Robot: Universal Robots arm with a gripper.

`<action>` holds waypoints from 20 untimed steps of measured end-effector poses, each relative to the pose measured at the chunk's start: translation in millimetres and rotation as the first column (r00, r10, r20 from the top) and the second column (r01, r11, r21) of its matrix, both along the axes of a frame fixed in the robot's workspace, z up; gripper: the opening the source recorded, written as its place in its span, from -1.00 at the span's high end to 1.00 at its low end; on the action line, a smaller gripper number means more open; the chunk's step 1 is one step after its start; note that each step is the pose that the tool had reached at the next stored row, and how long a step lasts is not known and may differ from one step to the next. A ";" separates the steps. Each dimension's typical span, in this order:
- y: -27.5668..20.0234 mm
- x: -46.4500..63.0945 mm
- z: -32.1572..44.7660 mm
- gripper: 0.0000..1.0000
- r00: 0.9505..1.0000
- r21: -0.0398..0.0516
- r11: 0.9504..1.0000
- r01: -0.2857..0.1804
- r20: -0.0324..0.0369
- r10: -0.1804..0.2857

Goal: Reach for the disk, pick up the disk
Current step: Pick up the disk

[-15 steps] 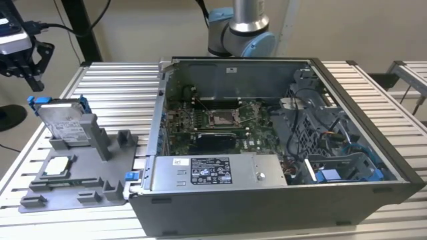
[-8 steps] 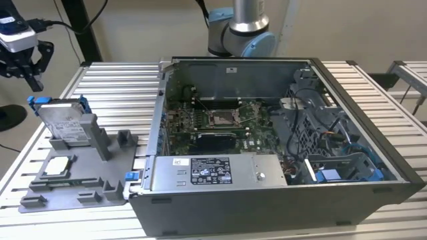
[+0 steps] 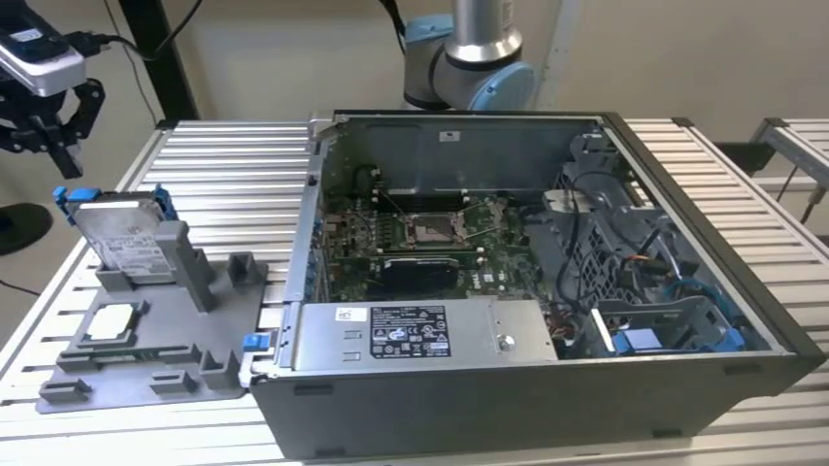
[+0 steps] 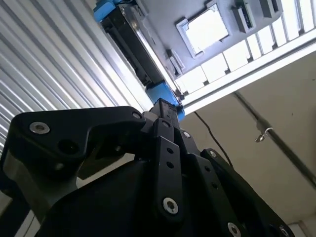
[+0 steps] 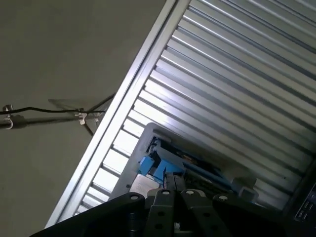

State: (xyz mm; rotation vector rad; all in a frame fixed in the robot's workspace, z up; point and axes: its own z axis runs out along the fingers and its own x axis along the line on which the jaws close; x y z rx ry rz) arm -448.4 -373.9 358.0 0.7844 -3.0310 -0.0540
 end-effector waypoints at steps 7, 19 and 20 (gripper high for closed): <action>0.0 0.0 -0.1 1.00 0.992 -0.001 0.992 -0.127 0.004 0.127; 0.0 0.0 0.2 1.00 0.943 -0.011 0.943 -0.333 0.019 0.333; 0.0 0.0 0.0 1.00 0.937 -0.012 0.937 -0.349 0.021 0.350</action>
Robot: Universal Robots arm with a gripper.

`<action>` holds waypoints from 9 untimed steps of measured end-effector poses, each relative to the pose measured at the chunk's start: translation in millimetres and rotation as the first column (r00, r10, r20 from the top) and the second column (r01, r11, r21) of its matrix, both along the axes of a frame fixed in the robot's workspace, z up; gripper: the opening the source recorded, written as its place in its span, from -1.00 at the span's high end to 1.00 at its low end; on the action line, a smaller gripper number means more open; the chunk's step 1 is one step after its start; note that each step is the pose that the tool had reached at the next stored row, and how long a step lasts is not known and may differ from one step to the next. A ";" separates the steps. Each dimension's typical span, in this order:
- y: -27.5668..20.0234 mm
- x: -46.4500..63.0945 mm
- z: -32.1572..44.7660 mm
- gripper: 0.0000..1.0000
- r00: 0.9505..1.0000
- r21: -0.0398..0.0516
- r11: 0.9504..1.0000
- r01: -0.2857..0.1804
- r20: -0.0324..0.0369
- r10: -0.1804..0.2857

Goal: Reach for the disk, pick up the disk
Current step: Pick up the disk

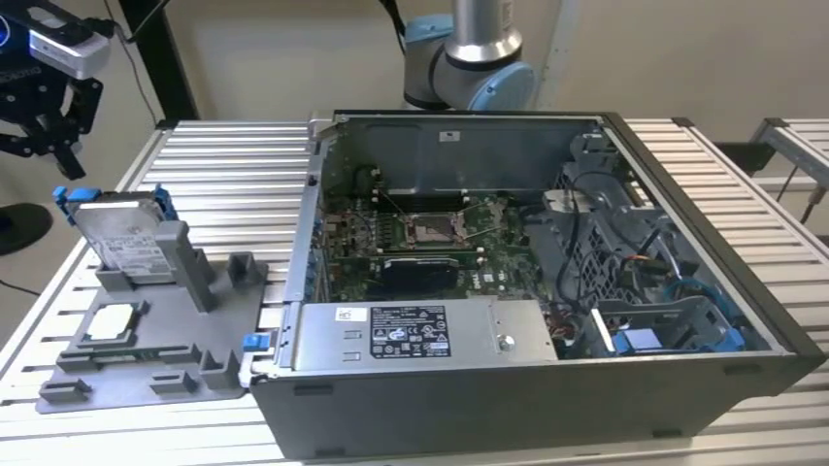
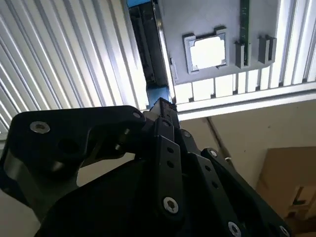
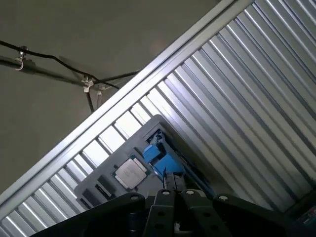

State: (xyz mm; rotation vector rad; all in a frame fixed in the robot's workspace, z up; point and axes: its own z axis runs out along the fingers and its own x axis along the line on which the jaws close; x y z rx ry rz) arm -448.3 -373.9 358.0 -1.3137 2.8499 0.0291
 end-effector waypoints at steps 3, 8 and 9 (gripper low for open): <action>0.0 0.0 0.0 1.00 0.999 0.000 0.999 -0.054 0.005 0.054; 0.0 0.0 -0.1 1.00 0.990 0.000 0.990 -0.144 0.008 0.144; 0.0 0.0 0.0 1.00 0.987 0.000 0.987 -0.162 0.008 0.162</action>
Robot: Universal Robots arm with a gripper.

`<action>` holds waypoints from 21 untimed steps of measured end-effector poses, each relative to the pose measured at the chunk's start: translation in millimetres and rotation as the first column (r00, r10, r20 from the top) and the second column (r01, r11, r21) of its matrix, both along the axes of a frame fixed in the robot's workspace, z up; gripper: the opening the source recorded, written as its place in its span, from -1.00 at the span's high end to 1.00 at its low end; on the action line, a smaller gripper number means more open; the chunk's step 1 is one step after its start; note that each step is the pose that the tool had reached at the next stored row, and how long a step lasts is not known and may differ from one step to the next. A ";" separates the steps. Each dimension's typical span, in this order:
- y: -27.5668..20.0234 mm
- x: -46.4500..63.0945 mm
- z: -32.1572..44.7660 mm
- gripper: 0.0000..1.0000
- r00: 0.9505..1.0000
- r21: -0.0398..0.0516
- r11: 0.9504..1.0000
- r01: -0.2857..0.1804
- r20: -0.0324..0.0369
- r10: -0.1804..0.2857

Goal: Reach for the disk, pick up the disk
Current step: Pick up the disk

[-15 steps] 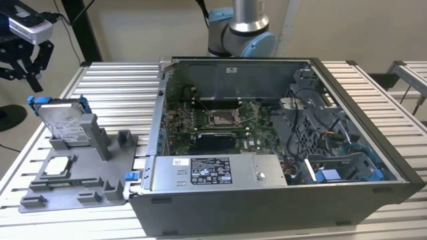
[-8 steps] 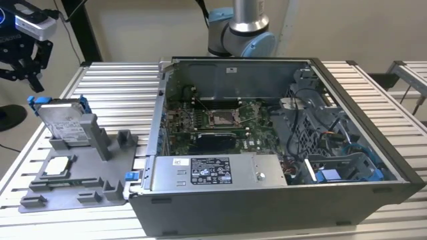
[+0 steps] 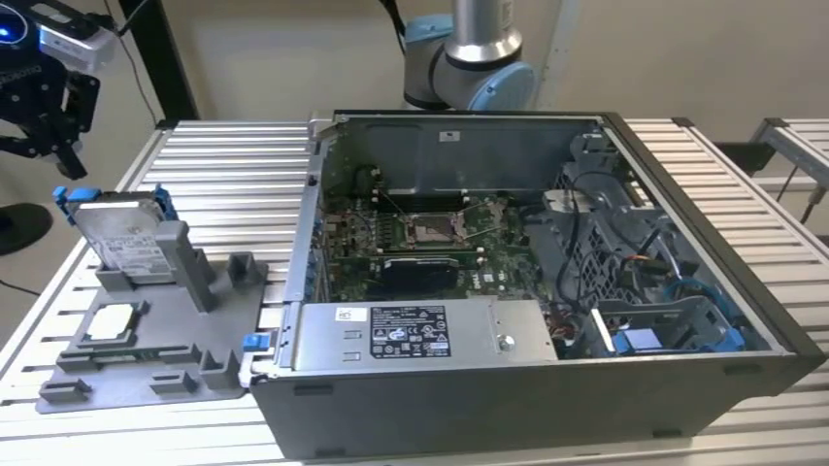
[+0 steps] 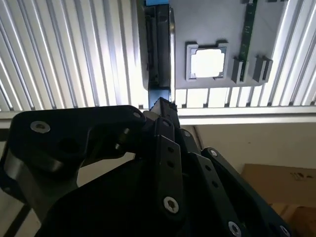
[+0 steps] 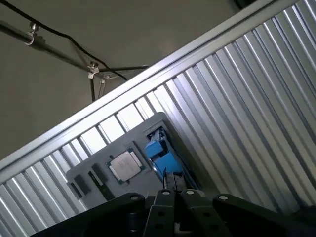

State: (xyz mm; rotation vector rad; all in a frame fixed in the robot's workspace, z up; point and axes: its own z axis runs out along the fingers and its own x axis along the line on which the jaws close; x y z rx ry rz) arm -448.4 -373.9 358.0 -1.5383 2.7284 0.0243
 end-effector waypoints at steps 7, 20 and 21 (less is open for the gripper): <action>0.0 0.0 -0.1 1.00 0.992 0.000 0.992 -0.127 0.001 0.127; -0.3 0.0 -0.4 1.00 0.942 0.000 0.942 -0.336 0.002 0.336; -0.5 0.1 -0.5 1.00 0.938 0.000 0.938 -0.347 0.002 0.347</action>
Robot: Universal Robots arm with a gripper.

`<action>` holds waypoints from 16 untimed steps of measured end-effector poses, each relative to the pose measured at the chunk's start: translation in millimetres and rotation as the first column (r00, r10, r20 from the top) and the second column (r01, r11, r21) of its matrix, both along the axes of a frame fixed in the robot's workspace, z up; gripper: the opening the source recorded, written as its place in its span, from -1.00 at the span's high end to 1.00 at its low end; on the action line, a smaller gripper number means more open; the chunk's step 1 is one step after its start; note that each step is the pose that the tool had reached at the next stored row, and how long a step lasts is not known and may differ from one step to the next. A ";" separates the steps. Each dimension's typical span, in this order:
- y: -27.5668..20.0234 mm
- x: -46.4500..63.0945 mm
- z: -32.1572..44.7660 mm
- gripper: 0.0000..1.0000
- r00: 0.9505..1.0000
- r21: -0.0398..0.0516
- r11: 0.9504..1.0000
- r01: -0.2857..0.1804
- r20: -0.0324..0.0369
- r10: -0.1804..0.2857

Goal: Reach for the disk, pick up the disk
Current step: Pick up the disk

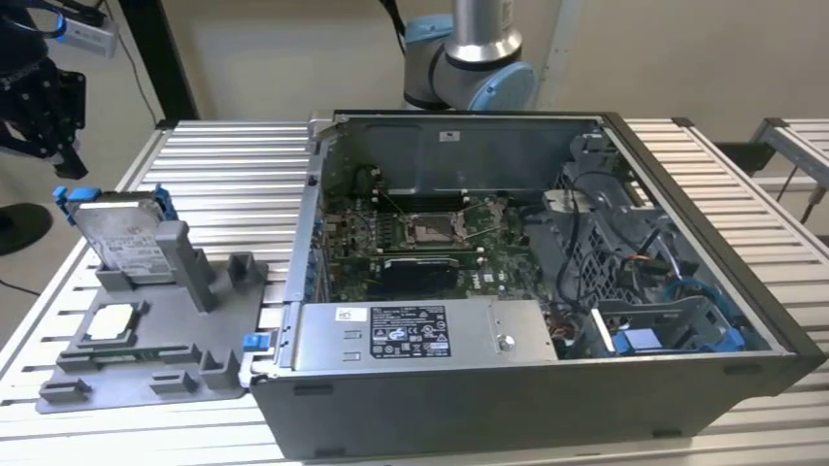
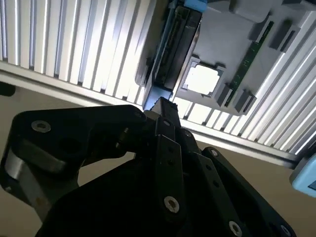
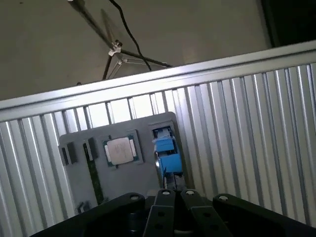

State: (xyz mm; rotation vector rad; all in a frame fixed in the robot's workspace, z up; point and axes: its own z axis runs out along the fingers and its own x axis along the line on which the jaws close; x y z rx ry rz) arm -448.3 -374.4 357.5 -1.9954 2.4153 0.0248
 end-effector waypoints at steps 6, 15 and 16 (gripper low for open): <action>-1.4 0.0 -0.4 1.00 0.998 0.000 0.998 -0.058 0.000 0.058; -5.1 2.2 -0.8 1.00 0.996 0.000 0.996 -0.095 0.000 0.095; -5.2 2.2 -0.8 1.00 0.996 0.000 0.996 -0.094 0.000 0.094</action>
